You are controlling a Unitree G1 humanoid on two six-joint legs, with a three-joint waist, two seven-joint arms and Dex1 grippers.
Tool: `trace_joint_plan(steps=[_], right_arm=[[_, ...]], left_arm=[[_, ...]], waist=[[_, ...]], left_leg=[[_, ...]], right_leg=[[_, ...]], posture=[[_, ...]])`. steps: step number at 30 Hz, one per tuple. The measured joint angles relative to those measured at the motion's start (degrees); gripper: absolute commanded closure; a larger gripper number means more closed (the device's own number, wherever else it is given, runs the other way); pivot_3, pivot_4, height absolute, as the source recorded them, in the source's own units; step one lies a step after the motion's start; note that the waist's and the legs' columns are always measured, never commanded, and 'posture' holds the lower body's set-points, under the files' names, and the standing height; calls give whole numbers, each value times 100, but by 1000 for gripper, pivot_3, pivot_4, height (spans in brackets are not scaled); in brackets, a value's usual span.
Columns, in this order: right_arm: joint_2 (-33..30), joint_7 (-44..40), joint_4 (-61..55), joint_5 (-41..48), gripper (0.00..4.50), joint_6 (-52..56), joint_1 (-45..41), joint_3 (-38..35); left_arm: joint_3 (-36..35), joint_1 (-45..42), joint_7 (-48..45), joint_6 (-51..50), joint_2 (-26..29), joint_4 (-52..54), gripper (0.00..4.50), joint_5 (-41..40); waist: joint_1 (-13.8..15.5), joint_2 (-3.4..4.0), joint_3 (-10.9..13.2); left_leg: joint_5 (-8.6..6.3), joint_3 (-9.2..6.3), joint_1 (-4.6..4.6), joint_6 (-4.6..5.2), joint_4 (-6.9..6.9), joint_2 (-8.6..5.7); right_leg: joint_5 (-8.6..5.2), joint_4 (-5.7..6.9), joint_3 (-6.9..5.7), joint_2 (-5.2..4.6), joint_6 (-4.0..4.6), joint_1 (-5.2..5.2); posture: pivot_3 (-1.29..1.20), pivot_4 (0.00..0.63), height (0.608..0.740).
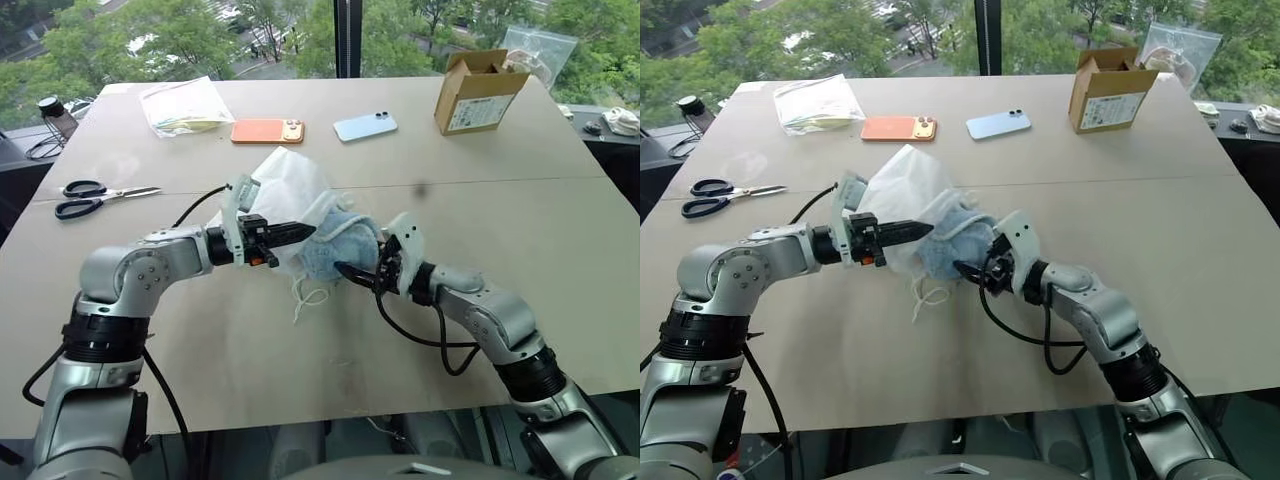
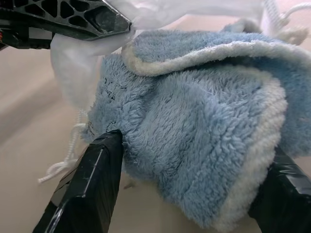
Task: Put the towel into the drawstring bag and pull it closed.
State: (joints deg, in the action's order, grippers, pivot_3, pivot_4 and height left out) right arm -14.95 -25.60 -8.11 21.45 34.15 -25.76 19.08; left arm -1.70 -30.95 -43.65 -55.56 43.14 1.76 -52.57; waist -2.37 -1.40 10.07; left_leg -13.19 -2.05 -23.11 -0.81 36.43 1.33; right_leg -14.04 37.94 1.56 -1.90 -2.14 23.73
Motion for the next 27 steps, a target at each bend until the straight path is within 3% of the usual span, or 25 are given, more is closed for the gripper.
trace_joint_plan(steps=[3,6,11,17,20,24,27], right_arm=[[313,-4,526,-447,3370,-561,-354,30],[572,-156,896,-679,4401,-1030,-477,162],[552,-789,989,-1176,4460,-2234,-502,393],[532,-1525,1279,-1383,4460,-3215,-913,369],[1472,-1881,2498,-577,4460,-3345,-1220,-233],[2130,-1937,3315,289,4460,-3097,-1301,-1006],[2252,-1879,3346,1052,4460,-2773,-1333,-1485]], left_arm=[[-7,-222,18,-7,-151,4,4500,135],[-6,-261,76,-8,-267,-3,4500,269],[-165,-296,68,-449,-256,-22,4500,254],[-659,-971,-159,-1766,-538,-279,4500,-789],[-549,-1258,-437,-2607,-443,-232,4500,-1281],[-484,-839,-621,-2879,-199,159,4500,-1390],[-488,-484,-589,-2922,-266,363,4500,-1486]], waist=[[-2,-1,0],[-8,-1,0],[1,-1,1],[1,-6,2],[-69,-8,0],[-128,-7,3],[-81,-3,7]], left_leg=[[0,0,3,0,0,0],[0,0,1,0,-1,0],[0,-6,-9,0,2,-1],[0,-18,-9,-1,19,-1],[1,-9,8,-1,6,1],[4,-9,9,-7,-5,4],[8,-13,7,-15,-4,3]], right_leg=[[0,2,1,0,0,-1],[1,1,1,0,1,0],[1,-1,-7,-4,0,2],[1,9,-19,-3,0,-4],[2,13,-3,0,1,-7],[2,11,0,-1,3,-3],[3,10,-7,-8,4,-5]], posture=[[0,150,740],[0,150,740],[0,150,740],[0,150,740],[0,150,740],[0,150,740],[0,150,740]])
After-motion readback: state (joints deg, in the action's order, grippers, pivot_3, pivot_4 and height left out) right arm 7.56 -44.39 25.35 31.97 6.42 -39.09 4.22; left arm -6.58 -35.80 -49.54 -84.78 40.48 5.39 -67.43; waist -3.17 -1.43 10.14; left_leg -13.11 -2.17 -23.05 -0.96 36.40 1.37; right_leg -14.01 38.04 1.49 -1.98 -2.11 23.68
